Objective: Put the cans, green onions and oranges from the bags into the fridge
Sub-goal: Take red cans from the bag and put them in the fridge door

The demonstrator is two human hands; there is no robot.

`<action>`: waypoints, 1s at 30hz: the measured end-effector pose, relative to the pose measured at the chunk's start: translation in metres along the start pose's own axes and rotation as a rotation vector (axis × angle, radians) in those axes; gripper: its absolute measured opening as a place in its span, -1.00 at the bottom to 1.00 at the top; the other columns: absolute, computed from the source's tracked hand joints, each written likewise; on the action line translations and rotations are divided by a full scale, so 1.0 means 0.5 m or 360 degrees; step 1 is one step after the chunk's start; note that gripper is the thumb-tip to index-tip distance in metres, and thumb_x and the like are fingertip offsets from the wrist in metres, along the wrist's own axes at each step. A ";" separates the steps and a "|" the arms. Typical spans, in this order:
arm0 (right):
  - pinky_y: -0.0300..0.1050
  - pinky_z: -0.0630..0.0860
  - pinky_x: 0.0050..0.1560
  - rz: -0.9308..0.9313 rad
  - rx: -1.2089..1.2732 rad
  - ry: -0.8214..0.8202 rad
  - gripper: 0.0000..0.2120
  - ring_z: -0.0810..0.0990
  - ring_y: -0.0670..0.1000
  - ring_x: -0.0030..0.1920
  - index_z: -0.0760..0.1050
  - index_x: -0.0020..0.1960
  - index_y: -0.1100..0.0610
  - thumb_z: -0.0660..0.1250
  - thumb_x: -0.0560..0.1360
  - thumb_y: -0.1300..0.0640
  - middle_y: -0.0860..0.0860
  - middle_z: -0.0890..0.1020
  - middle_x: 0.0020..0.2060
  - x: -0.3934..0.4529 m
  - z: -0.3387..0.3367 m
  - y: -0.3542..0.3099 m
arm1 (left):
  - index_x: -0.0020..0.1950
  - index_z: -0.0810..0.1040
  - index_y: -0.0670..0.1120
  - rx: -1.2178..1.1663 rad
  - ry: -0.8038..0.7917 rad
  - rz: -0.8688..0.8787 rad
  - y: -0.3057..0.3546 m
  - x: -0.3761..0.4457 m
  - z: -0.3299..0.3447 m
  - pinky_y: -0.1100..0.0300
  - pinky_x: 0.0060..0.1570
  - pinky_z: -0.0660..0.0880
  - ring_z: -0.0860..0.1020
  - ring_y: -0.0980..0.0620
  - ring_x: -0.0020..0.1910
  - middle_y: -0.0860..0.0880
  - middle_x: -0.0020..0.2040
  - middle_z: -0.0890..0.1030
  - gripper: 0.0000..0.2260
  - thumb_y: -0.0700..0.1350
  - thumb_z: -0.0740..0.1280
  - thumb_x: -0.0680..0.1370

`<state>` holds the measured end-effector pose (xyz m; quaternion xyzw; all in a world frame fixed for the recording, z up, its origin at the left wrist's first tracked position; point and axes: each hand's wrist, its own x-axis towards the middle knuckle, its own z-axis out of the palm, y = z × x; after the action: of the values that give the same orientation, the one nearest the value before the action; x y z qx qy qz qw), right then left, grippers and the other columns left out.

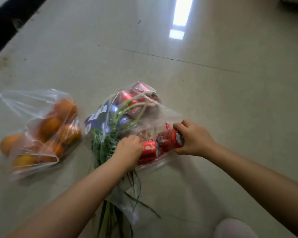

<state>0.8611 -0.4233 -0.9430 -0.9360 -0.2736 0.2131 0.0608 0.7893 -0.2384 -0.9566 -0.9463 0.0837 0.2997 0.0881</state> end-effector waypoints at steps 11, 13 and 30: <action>-0.11 0.43 -0.02 -0.0101 -0.0045 0.0012 -0.35 0.46 0.15 0.12 0.32 0.30 0.11 0.43 0.28 -0.05 0.11 0.46 0.15 0.009 0.002 -0.023 | 0.38 0.29 -0.07 0.0015 -0.0028 -0.0276 -0.042 0.002 0.056 0.13 0.17 0.34 0.37 -0.03 0.32 -0.01 0.32 0.47 -0.58 -0.03 0.25 0.55; -0.12 0.42 -0.03 -0.0100 -0.0031 0.0009 -0.36 0.45 0.14 0.13 0.32 0.30 0.12 0.43 0.29 -0.04 0.11 0.46 0.15 0.011 0.002 -0.025 | 0.40 0.26 -0.05 -0.0054 -0.0009 -0.0266 -0.039 0.011 0.054 0.13 0.18 0.33 0.37 -0.02 0.32 0.01 0.32 0.47 -0.50 0.03 0.30 0.51; -0.04 0.45 0.10 0.0060 0.0152 0.0053 -0.33 0.49 0.19 0.15 0.32 0.33 0.16 0.46 0.29 0.04 0.15 0.46 0.20 0.010 -0.007 -0.002 | 0.42 0.26 -0.08 -0.1209 0.0314 -0.0002 0.020 -0.026 0.011 0.11 0.21 0.43 0.45 -0.10 0.23 -0.09 0.29 0.35 -0.30 -0.07 0.47 0.34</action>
<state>0.8659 -0.4197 -0.9415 -0.9404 -0.2445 0.2115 0.1059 0.7738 -0.2456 -0.9547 -0.9358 -0.0256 0.2168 -0.2767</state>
